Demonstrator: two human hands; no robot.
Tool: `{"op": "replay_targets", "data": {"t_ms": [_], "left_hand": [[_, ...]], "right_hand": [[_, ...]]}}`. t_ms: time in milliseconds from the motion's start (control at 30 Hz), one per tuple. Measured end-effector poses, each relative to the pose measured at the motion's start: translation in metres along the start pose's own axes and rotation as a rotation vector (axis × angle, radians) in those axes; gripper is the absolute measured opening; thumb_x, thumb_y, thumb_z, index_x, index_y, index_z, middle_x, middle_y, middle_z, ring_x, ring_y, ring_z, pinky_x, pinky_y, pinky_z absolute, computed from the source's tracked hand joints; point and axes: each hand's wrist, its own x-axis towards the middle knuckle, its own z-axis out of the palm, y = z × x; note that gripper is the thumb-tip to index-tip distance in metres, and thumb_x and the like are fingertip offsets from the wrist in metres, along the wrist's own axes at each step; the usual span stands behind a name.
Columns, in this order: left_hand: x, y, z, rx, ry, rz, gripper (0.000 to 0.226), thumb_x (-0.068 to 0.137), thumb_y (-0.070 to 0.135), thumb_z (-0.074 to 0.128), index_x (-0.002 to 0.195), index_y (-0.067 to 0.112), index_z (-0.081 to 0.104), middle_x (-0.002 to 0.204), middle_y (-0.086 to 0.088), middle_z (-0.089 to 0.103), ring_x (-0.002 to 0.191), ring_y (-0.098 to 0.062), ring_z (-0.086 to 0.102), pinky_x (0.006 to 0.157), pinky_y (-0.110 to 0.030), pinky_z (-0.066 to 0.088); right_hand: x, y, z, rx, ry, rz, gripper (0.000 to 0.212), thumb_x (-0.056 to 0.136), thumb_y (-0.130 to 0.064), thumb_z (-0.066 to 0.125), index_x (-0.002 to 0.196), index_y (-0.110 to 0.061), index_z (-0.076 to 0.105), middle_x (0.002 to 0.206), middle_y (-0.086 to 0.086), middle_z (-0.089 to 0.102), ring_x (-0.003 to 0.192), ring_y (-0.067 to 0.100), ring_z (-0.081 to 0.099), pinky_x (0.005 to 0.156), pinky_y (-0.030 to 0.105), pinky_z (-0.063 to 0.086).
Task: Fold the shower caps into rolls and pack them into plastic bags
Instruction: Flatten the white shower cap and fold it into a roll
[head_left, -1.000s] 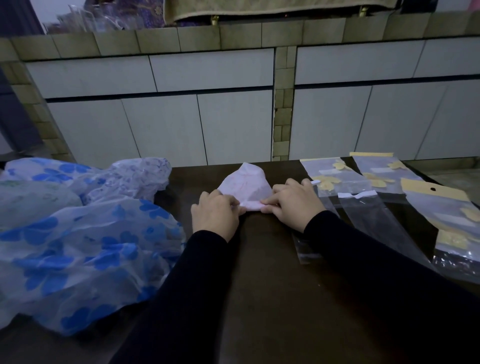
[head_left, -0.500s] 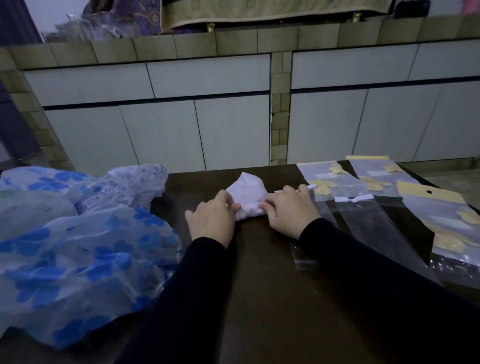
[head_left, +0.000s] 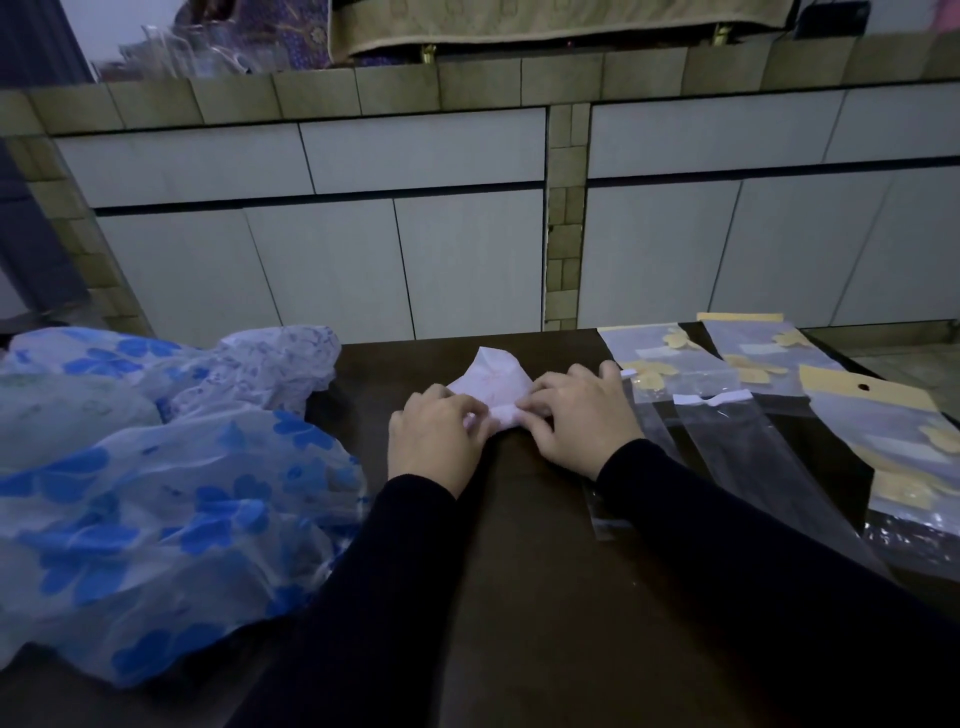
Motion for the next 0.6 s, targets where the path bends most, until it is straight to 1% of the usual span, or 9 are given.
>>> {"op": "replay_targets", "data": {"t_ms": [100, 200, 333, 433, 467, 533, 600], "left_hand": [[0.0006, 0.0002, -0.002, 0.027, -0.084, -0.024, 0.034, 0.094, 0.046, 0.051, 0.125, 0.035, 0.06, 0.127, 0.002, 0.053, 0.117, -0.017, 0.046, 0.093, -0.035, 0.036], [0.0002, -0.0009, -0.0034, 0.008, -0.143, -0.051, 0.038, 0.094, 0.043, 0.052, 0.131, 0.035, 0.055, 0.132, 0.002, 0.049, 0.122, -0.017, 0.043, 0.098, -0.038, 0.035], [-0.0007, -0.0032, -0.0009, -0.04, -0.137, -0.088, 0.034, 0.094, 0.041, 0.053, 0.127, 0.037, 0.058, 0.128, 0.002, 0.049, 0.121, -0.017, 0.043, 0.098, -0.04, 0.034], [-0.0013, -0.0033, 0.0, -0.053, -0.124, -0.109, 0.031, 0.095, 0.04, 0.052, 0.125, 0.038, 0.059, 0.124, 0.003, 0.051, 0.12, -0.017, 0.044, 0.098, -0.04, 0.033], [-0.0014, -0.0031, -0.0008, -0.057, -0.124, -0.115, 0.03, 0.095, 0.039, 0.051, 0.124, 0.037, 0.06, 0.123, 0.003, 0.052, 0.118, -0.017, 0.046, 0.099, -0.042, 0.034], [-0.0015, -0.0021, -0.0035, -0.072, -0.111, -0.122, 0.027, 0.097, 0.035, 0.05, 0.12, 0.033, 0.062, 0.119, 0.003, 0.056, 0.114, -0.018, 0.05, 0.101, -0.044, 0.034], [-0.0015, -0.0013, -0.0061, -0.108, -0.074, -0.129, 0.022, 0.098, 0.033, 0.05, 0.115, 0.03, 0.062, 0.115, 0.004, 0.06, 0.107, -0.018, 0.054, 0.101, -0.043, 0.034]], "right_hand": [[0.0005, -0.0007, -0.0032, -0.012, -0.114, 0.047, 0.038, 0.093, -0.056, 0.043, 0.123, -0.039, 0.061, 0.118, -0.011, 0.06, 0.108, 0.019, 0.048, 0.095, 0.043, 0.025], [0.0038, 0.0016, -0.0041, 0.005, -0.168, 0.082, 0.039, 0.092, -0.057, 0.044, 0.125, -0.042, 0.058, 0.118, -0.011, 0.062, 0.111, 0.02, 0.048, 0.095, 0.044, 0.026], [0.0058, 0.0041, -0.0011, -0.014, -0.154, 0.059, 0.029, 0.097, -0.048, 0.042, 0.116, -0.042, 0.064, 0.111, -0.01, 0.065, 0.105, 0.021, 0.048, 0.089, 0.041, 0.025], [0.0058, 0.0041, 0.0004, -0.01, -0.122, 0.054, 0.029, 0.099, -0.044, 0.041, 0.118, -0.043, 0.063, 0.108, -0.009, 0.066, 0.102, 0.021, 0.049, 0.089, 0.04, 0.025], [0.0057, 0.0048, -0.0004, -0.011, -0.116, 0.054, 0.029, 0.099, -0.043, 0.04, 0.117, -0.041, 0.064, 0.106, -0.009, 0.066, 0.101, 0.021, 0.049, 0.089, 0.04, 0.026], [0.0046, 0.006, -0.0022, -0.032, -0.105, 0.041, 0.03, 0.099, -0.041, 0.039, 0.108, -0.035, 0.067, 0.101, -0.008, 0.066, 0.099, 0.02, 0.049, 0.087, 0.039, 0.026], [0.0036, 0.0063, -0.0037, -0.028, -0.094, 0.036, 0.03, 0.099, -0.039, 0.038, 0.1, -0.03, 0.066, 0.098, -0.007, 0.066, 0.097, 0.02, 0.05, 0.087, 0.039, 0.026]]}}
